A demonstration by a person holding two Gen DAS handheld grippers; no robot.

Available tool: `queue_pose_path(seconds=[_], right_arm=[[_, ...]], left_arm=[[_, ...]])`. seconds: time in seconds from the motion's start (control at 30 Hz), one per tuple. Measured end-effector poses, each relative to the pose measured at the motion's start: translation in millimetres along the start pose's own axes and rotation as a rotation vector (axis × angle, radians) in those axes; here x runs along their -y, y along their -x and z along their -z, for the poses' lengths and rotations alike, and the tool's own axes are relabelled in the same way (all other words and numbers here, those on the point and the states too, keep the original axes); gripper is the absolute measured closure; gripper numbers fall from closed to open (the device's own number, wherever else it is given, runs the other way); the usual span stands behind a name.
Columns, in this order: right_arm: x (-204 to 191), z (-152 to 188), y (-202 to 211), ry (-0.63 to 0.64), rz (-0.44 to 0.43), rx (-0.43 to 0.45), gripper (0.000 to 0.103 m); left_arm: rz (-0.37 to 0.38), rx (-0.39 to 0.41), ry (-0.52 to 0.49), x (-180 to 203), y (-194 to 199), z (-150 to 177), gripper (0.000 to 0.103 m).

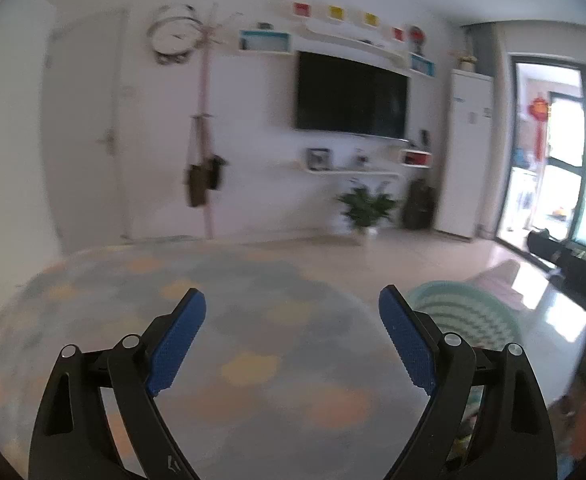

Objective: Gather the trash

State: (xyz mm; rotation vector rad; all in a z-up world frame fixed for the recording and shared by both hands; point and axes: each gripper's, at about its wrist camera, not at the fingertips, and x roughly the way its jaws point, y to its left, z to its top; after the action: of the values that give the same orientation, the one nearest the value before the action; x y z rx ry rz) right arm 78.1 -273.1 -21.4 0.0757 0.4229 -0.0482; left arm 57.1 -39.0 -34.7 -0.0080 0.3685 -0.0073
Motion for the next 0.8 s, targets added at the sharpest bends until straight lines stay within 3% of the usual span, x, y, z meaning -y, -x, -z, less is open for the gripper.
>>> queue_pose_path(seconds=[0.07,0.17,0.37,0.8], right_arm=[[-13,2,8,0.018,0.018,0.029,0.023],[-26,8,15,0.017,0.023,0.055,0.023],[-41,21,27,0.023,0.077,0.116,0.023],[-51,26,26,0.026,0.085,0.11,0.023]], left_arm=[[-0.062,0.05,0.004,-8,10,7,0.017],[-0.087,0.089,0.006,-14,20,10,0.017],[-0.027,0.129,0.007,-10,27,13,0.013],[-0.026,0.134,0.004,-12,27,15,0.012]])
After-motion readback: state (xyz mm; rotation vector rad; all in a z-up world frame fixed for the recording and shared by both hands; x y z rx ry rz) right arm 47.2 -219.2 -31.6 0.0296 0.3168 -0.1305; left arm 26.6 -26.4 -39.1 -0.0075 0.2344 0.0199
